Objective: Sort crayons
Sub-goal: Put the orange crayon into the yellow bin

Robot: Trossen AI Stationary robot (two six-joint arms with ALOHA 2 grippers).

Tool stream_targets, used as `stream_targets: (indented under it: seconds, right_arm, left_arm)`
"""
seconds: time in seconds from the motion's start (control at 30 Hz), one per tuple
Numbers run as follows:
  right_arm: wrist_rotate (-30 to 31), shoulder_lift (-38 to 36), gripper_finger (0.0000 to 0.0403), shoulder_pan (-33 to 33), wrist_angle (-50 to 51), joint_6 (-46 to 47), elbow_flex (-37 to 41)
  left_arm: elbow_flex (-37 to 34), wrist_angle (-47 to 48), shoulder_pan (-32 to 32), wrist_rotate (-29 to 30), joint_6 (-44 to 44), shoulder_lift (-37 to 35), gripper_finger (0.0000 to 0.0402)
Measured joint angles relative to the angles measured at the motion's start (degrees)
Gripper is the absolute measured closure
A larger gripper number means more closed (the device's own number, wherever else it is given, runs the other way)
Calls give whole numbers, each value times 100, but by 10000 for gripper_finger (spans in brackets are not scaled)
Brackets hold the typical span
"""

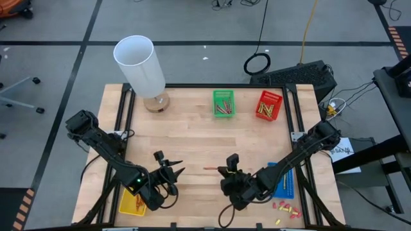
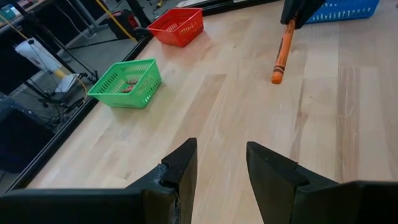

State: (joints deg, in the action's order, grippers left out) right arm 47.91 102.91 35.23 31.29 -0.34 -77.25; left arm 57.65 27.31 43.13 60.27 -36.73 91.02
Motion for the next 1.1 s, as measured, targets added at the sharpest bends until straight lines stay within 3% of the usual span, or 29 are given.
stream_targets:
  seconds: [0.1,0.3,0.63,1.1]
  right_arm:
    - [-144,0,401,-4,27,433,0]
    - [-1185,0,401,-160,17,1223,0]
    - [-2068,0,401,-324,-290,2033,0]
    - [-2090,7,401,-337,-536,2458,0]
  left_arm:
    - [0,-2,0,0,-2,0,262]
    - [0,-40,0,-2,-31,0,262]
    - [0,-131,0,-157,-33,0,262]
    - [0,-156,-2,-174,-40,0,262]
